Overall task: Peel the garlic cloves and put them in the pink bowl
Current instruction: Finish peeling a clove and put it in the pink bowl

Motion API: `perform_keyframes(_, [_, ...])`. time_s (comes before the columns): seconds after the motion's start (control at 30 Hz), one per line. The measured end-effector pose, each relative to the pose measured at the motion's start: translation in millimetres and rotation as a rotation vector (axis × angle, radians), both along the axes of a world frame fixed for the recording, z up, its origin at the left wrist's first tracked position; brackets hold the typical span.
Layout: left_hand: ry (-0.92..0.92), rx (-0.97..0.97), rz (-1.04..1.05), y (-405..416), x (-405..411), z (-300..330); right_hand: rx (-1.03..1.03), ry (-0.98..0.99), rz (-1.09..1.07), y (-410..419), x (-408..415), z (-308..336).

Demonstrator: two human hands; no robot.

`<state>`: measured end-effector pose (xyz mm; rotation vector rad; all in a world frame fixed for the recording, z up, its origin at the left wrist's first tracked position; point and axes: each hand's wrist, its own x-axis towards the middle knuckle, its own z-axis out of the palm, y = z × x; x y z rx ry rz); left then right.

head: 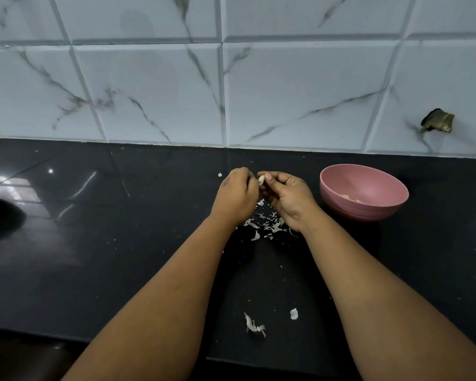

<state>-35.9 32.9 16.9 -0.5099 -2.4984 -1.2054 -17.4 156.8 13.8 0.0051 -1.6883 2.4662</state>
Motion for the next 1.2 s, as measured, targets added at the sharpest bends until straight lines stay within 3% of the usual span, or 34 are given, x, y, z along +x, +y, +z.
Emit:
perform_keyframes(0.13, [-0.073, 0.026, 0.017, -2.3, -0.6, 1.6, -0.005, 0.013, -0.009, -0.4, -0.1, 1.9])
perform_keyframes(0.33, [-0.03, -0.001, 0.114, -6.0, -10.8, -9.1, -0.078, -0.015, -0.007, 0.9, -0.8, 2.5])
perform_keyframes(0.63, [0.054, 0.218, 0.031, -5.9, -6.9, -6.0, -0.044, -0.013, -0.037, 2.2, -2.0, 0.8])
perform_keyframes(0.93, [0.019, 0.262, -0.08, -3.3, -5.4, -4.5, -0.083, -0.011, -0.041, 0.5, 1.8, 4.1])
perform_keyframes(1.2, [-0.038, 0.437, -0.103, -3.2, -5.5, -4.3, -0.14, 0.008, -0.024, -0.1, 3.1, 6.1])
